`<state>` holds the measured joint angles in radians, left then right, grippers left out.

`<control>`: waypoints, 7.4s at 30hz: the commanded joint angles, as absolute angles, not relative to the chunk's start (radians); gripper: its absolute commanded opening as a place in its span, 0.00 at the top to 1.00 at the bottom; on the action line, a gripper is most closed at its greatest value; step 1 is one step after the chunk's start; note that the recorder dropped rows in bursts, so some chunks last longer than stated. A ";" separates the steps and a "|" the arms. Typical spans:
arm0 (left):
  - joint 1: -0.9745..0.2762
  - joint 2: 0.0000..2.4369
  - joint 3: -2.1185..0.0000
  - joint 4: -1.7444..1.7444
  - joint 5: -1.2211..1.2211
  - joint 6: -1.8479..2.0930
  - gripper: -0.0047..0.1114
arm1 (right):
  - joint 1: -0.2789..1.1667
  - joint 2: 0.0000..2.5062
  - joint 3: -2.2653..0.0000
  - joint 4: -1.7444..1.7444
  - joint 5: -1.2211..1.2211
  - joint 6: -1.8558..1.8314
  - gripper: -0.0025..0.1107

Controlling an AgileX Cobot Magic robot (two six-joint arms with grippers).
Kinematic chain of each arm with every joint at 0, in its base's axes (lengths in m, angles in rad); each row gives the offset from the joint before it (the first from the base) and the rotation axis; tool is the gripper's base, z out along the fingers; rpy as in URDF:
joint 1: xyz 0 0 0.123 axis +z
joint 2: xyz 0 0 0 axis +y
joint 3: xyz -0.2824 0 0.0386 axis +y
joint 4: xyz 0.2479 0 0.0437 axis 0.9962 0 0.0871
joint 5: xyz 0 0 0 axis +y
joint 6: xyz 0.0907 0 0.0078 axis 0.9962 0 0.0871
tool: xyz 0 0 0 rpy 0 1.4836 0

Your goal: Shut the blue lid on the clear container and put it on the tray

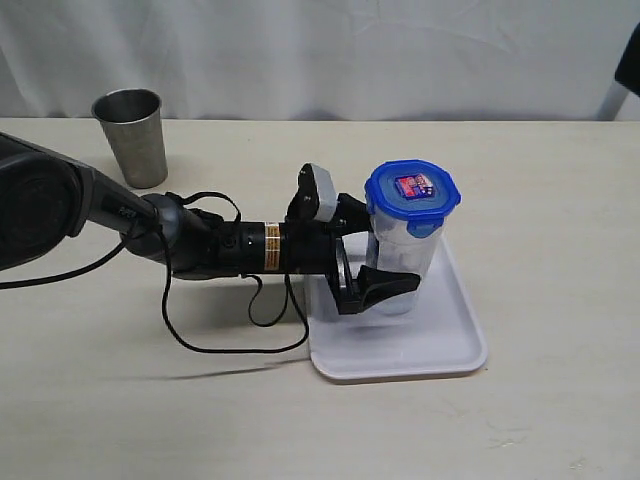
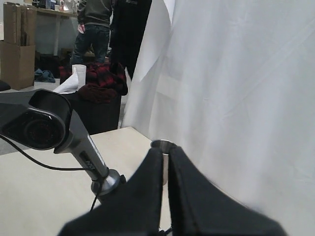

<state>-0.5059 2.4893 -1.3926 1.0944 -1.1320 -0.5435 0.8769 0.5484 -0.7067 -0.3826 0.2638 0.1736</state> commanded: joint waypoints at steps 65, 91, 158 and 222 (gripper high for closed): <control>-0.210 1.731 -1.356 1.744 -0.904 -1.627 0.96 | 0.872 0.487 -0.735 -0.435 0.184 0.175 0.94; -0.205 0.449 -0.719 1.744 -0.372 -1.762 0.96 | 0.872 0.064 -0.645 -0.320 0.218 0.179 0.94; -0.035 0.000 -0.336 -0.138 0.116 -0.185 0.96 | 0.872 0.062 -0.645 -0.320 0.214 0.179 0.94; -0.035 0.000 0.000 0.017 0.318 0.079 0.96 | 0.872 0.062 -0.645 -0.320 0.214 0.179 0.94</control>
<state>-0.0362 0.0026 -0.0024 0.0177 0.3210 0.0761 0.8752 0.0674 -0.6523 -0.3237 0.2149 0.1756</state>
